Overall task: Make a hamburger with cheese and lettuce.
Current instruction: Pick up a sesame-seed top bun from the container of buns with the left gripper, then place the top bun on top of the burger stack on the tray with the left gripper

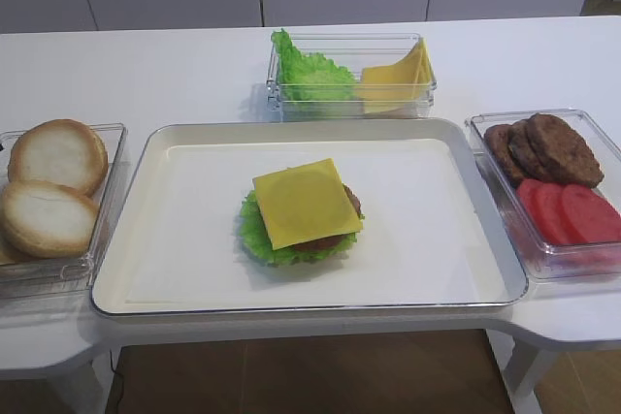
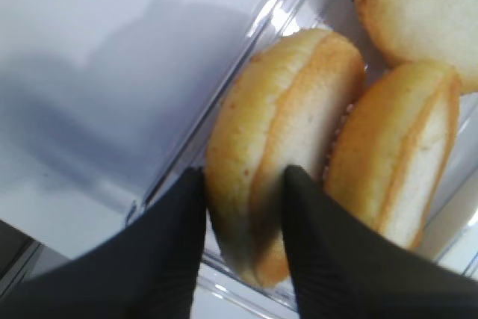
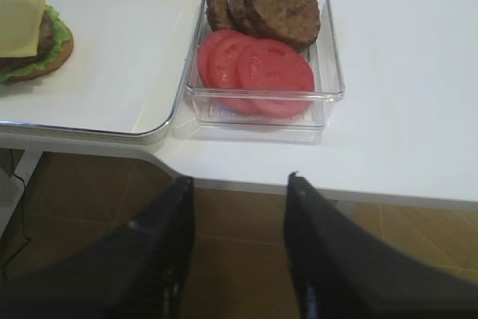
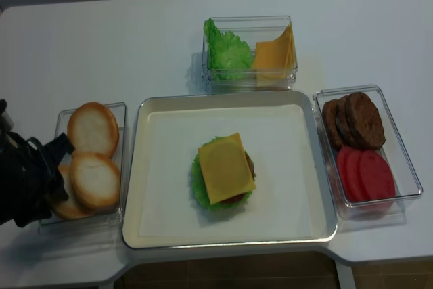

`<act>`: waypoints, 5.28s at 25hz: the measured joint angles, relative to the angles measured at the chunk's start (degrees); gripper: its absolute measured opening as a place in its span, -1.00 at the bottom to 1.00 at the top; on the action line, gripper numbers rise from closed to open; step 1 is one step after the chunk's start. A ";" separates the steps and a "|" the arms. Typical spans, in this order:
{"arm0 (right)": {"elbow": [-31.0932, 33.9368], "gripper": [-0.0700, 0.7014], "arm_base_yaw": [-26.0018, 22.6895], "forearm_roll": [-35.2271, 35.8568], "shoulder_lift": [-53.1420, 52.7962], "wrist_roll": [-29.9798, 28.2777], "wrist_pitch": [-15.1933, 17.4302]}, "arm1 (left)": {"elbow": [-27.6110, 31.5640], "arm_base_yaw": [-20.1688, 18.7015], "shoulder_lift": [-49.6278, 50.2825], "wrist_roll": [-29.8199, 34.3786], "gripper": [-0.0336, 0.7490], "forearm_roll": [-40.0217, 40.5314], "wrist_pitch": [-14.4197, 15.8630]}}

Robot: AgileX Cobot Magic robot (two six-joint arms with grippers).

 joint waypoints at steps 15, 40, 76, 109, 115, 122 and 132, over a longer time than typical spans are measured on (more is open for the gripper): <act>0.00 0.01 0.00 0.00 0.00 0.00 0.00 | 0.00 0.00 -0.27 0.10 -0.45 0.77 -0.41; 0.00 0.01 0.00 0.00 -0.08 0.00 0.00 | -7.37 0.00 -11.92 12.51 -0.48 8.69 1.51; 0.00 -0.16 0.00 0.00 -0.08 0.00 0.10 | -19.98 -68.56 7.22 8.67 -0.50 58.37 18.11; 0.00 -0.32 0.00 0.00 -0.08 0.00 0.10 | -20.62 -72.43 23.17 3.77 -0.51 76.45 16.32; 0.00 -0.32 0.00 0.00 -0.08 0.00 0.10 | -20.62 -72.43 25.03 3.67 -0.51 76.84 16.05; 0.00 -0.32 0.00 0.00 -0.08 0.00 0.00 | -20.62 -72.43 25.24 3.55 -0.51 78.70 15.92; 0.00 -0.32 0.00 0.00 -0.08 0.00 0.00 | -20.62 -70.20 25.86 3.55 -0.51 79.42 15.77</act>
